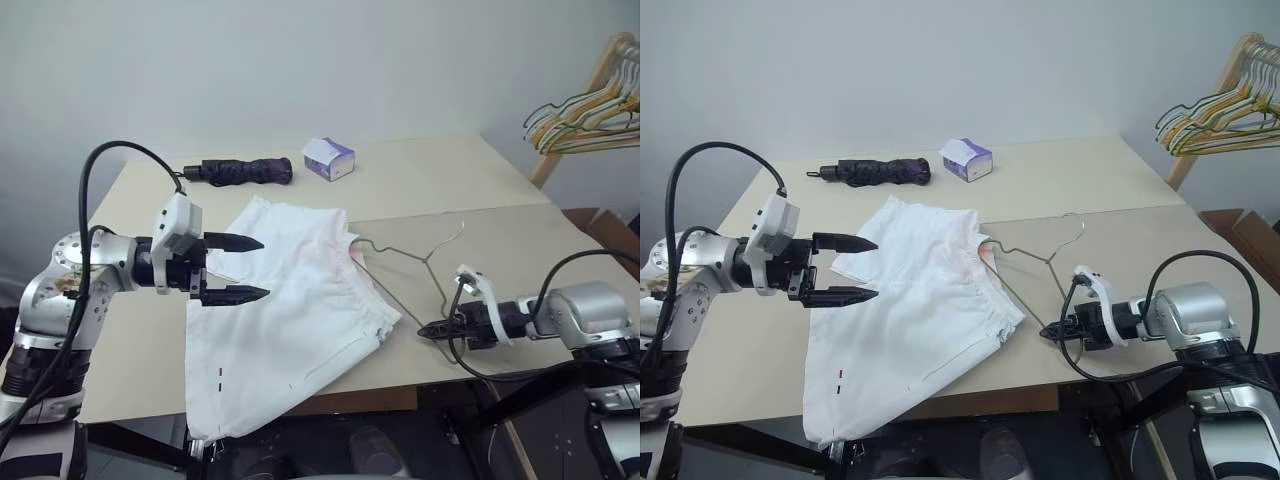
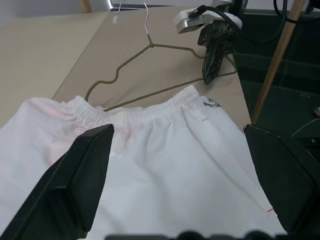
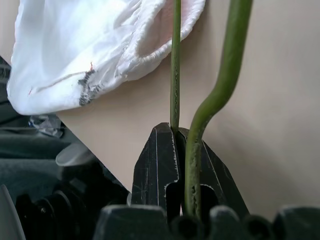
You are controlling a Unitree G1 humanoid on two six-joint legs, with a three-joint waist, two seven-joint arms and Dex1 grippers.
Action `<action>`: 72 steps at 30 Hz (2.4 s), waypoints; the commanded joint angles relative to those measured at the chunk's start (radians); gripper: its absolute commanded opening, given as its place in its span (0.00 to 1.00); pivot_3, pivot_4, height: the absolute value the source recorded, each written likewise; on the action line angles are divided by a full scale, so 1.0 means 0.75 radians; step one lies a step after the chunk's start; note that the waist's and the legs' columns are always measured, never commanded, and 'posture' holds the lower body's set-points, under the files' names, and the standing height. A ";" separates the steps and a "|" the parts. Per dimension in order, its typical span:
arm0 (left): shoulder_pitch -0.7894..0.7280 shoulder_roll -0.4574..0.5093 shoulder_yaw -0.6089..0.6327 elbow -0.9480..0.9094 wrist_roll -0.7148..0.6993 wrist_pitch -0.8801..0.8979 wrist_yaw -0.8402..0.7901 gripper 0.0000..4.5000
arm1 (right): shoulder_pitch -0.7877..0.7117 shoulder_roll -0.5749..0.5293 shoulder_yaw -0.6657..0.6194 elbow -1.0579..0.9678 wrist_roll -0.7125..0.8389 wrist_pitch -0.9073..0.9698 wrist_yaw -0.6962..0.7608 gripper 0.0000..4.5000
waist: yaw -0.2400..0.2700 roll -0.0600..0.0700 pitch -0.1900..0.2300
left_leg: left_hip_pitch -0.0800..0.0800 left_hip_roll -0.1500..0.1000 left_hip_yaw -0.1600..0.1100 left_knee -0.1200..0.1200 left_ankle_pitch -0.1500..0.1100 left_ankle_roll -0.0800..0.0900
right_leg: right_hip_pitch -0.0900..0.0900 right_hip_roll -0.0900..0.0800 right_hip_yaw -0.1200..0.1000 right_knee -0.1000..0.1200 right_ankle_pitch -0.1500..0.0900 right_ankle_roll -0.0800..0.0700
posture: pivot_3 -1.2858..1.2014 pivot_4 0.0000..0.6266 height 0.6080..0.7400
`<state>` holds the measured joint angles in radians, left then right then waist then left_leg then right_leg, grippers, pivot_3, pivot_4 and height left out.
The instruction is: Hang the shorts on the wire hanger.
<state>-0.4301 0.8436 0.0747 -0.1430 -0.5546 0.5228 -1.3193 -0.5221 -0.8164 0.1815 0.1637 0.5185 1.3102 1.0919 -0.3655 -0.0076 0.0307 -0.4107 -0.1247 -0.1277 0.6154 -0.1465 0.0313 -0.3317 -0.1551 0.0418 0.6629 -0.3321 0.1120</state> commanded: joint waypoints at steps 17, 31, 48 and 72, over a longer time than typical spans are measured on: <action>0.036 0.025 0.063 -0.066 -0.018 -0.025 0.038 1.00 | -0.327 0.072 0.246 0.371 -0.169 -0.210 0.234 0.00 | 0.029 0.000 0.000 | 0.000 0.000 0.000 0.000 0.001 0.001 | 0.000 0.000 0.000 0.000 0.002 -0.004 | 0.42 0.00 1.00; 0.093 0.045 0.102 -0.103 -0.026 -0.043 0.051 1.00 | -0.562 0.222 0.328 0.926 -0.427 -0.477 0.414 0.00 | 0.052 0.001 0.000 | 0.001 -0.001 -0.001 -0.001 0.003 0.005 | 0.000 0.001 -0.001 0.000 0.003 -0.006 | 0.43 0.00 1.00; 0.081 0.035 0.094 -0.095 -0.017 -0.071 0.059 1.00 | -0.625 0.308 0.325 1.182 -0.597 -0.644 0.576 0.00 | 0.065 0.001 0.000 | 0.002 -0.001 -0.002 -0.001 0.001 0.002 | 0.001 0.003 -0.001 0.000 0.004 -0.006 | 0.44 0.00 1.00; 0.127 0.039 0.100 -0.133 -0.019 -0.093 0.076 1.00 | -0.739 0.443 0.188 1.401 -0.692 -0.768 0.575 0.00 | 0.104 0.001 0.000 | 0.014 0.001 -0.004 -0.004 -0.002 -0.004 | 0.014 0.007 -0.002 -0.004 0.004 -0.007 | 0.46 0.00 1.00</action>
<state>-0.3260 0.8623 0.1230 -0.2270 -0.5543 0.4657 -1.2661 -1.0459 -0.4930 0.3438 1.2189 0.0025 0.7570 1.5219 -0.2875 -0.0065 0.0305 -0.4002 -0.1241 -0.1311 0.6122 -0.1481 0.0282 -0.3212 -0.1495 0.0403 0.6599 -0.3293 0.1070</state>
